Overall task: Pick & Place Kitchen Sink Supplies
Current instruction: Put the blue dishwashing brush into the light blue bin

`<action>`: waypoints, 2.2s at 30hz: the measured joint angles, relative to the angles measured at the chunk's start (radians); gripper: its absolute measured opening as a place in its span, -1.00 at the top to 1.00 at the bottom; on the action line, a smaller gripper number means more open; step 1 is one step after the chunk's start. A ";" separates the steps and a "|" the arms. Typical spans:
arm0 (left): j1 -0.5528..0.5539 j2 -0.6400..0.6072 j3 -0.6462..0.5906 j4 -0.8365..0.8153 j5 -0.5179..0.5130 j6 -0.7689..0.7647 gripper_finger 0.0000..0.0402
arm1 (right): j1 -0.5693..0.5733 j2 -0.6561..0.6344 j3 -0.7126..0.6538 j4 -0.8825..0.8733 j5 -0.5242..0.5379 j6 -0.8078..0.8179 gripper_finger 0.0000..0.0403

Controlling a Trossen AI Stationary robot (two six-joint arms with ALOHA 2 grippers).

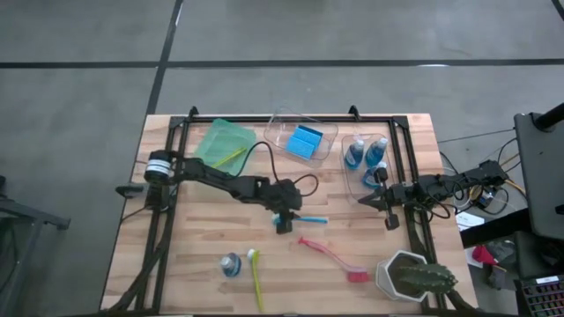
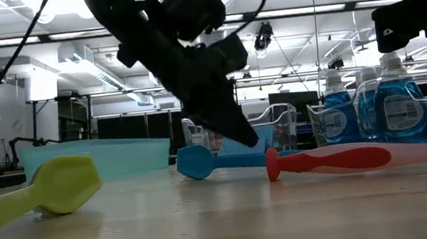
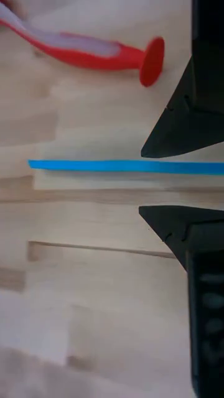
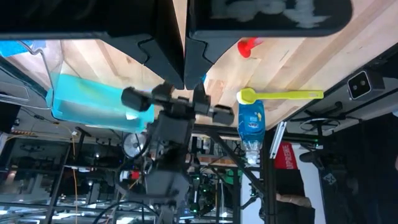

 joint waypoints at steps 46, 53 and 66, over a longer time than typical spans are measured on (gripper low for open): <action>-0.008 -0.119 -0.001 -0.061 0.053 -0.023 0.88 | 0.000 0.000 0.000 0.000 0.000 0.000 0.96; -0.008 -0.282 -0.001 -0.257 -0.110 -0.002 0.93 | 0.000 0.000 0.000 0.000 0.000 0.000 0.96; -0.008 -0.544 -0.003 -0.678 -0.637 0.056 0.92 | 0.000 0.000 0.000 0.000 0.000 0.000 0.96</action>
